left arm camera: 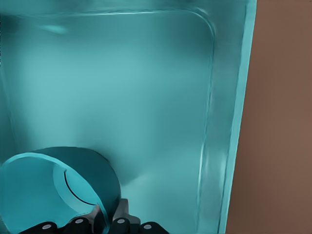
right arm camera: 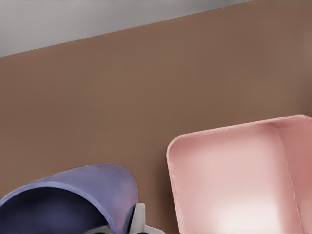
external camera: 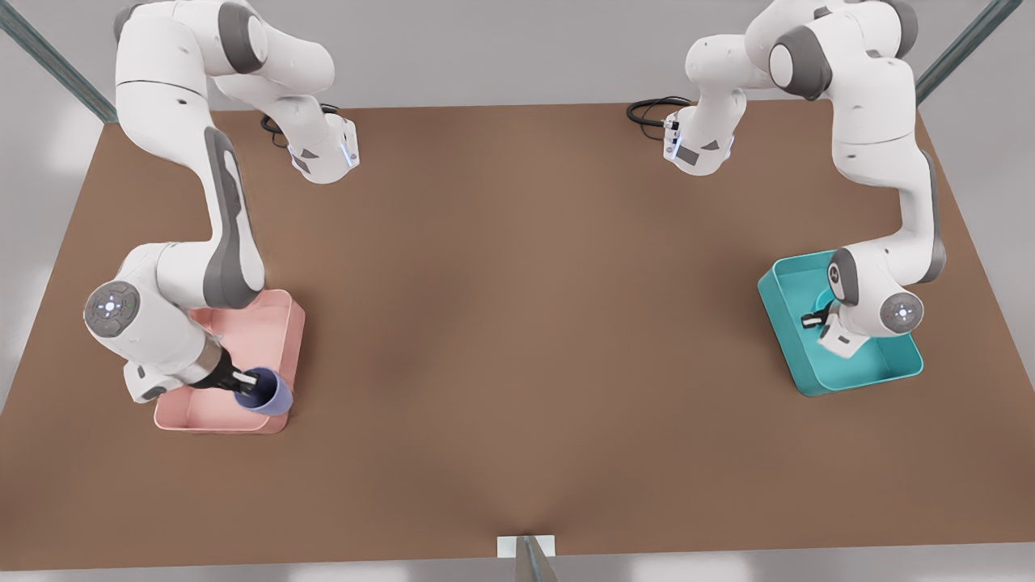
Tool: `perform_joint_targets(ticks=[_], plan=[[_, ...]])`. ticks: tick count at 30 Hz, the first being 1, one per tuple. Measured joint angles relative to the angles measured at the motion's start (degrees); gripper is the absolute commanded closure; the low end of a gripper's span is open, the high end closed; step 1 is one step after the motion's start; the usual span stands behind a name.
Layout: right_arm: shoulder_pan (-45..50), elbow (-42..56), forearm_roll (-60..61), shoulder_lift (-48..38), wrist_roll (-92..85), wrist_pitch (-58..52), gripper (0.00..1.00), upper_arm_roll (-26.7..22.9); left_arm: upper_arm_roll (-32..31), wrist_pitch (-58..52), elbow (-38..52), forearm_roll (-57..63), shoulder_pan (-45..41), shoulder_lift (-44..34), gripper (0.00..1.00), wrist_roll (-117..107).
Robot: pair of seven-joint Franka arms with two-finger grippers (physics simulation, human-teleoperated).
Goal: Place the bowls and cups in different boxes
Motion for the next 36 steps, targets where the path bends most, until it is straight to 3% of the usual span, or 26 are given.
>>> perform_joint_targets(ticks=[4,8,12,18,19,20,29,36], plan=[[-7.6,0.1,0.1,2.4,-7.4,-2.3,0.79,0.0,-0.6,-3.2,2.3,-2.8,0.1,-7.2,0.0,2.8],[-10.2,-3.2,0.2,4.9,-13.5,-1.6,0.79,0.0,-12.7,-21.0,22.5,-2.2,-0.5,-16.3,0.0,3.8],[-10.4,-6.7,0.3,7.2,-18.4,3.2,0.79,0.1,-17.8,-30.9,32.1,-0.9,-4.6,-16.2,0.0,3.9],[-10.4,-6.6,1.2,11.3,-24.0,9.6,0.79,0.2,-18.8,-36.6,33.4,-0.1,-4.8,-13.4,0.0,3.9],[-10.3,-6.6,1.5,11.5,-24.8,10.1,0.72,0.2,-18.7,-37.1,33.4,-0.1,-4.5,-13.4,0.0,3.9],[-10.3,-6.4,1.6,12.1,-25.4,10.6,0.0,0.2,-18.7,-37.5,33.3,-0.1,-4.4,-13.3,0.0,3.9],[-10.0,-6.1,0.1,10.4,-27.1,11.3,0.0,0.7,-18.9,-42.1,32.9,-0.5,-4.5,-12.3,0.0,3.9],[-7.5,-2.6,0.7,-9.3,-27.1,-7.3,0.0,0.7,-18.9,-43.9,33.0,-0.4,-4.4,-12.3,0.0,3.9]])
